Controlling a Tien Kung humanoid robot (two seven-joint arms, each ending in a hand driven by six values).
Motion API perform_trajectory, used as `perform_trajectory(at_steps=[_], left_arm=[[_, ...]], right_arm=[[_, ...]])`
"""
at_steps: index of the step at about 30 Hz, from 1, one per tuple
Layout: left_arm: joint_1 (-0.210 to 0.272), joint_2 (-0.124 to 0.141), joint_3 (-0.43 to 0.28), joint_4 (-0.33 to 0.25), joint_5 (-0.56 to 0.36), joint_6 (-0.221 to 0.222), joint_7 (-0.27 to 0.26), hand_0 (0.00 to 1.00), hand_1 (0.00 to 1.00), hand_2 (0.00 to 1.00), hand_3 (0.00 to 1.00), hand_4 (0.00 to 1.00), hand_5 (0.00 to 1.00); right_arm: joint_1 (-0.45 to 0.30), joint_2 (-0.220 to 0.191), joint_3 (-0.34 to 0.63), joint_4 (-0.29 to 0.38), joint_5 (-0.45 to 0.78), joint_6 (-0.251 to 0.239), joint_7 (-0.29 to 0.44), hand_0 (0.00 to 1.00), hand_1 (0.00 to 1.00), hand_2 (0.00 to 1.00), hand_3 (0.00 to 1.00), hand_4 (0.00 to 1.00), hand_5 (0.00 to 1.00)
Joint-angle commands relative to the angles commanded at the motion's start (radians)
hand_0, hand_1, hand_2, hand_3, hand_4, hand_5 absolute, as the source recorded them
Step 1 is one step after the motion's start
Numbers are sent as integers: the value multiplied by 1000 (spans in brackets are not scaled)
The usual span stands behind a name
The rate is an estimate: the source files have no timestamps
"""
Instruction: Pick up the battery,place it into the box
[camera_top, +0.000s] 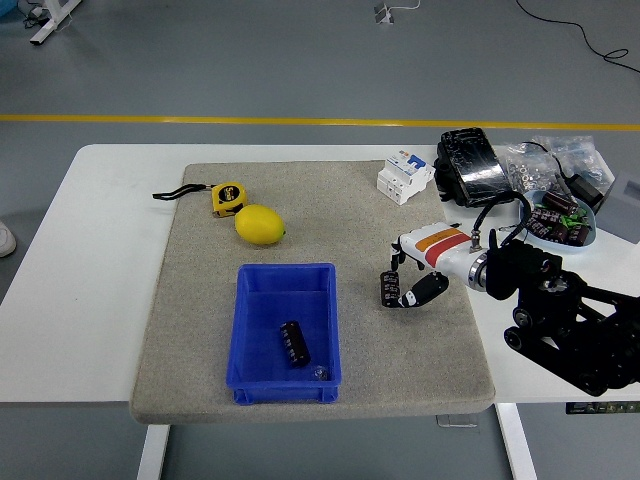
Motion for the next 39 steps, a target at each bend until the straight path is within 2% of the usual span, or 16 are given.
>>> perform_trajectory(at_steps=[11,18,28,34,35,39], left_arm=[[4,6,1,1,0,-2,0,552,577,630,583,626,606],[4,7,6,1,-8,-1,-3,552,576,630,583,627,606],[6,8,3,1,-5,-1,-1,553,574,630,583,627,606],[5,8,8,1,-12,0,-4,552,573,629,583,627,605],[4,8,9,1,-13,0,-4,553,574,629,583,628,605],[3,8,11,1,-17,1,-5,553,574,629,583,628,605]], right_arm=[[14,-25,68,88,-54,9,-19,290,412,592,486,883,357],[22,-24,99,174,-90,11,-38,291,414,592,485,883,357],[45,37,59,311,-120,12,-63,291,414,594,487,885,356],[60,69,19,340,-120,15,-68,296,421,601,493,888,355],[61,72,13,341,-120,16,-67,309,445,643,525,913,360],[62,79,-1,340,-118,26,-60,309,445,643,525,913,360]])
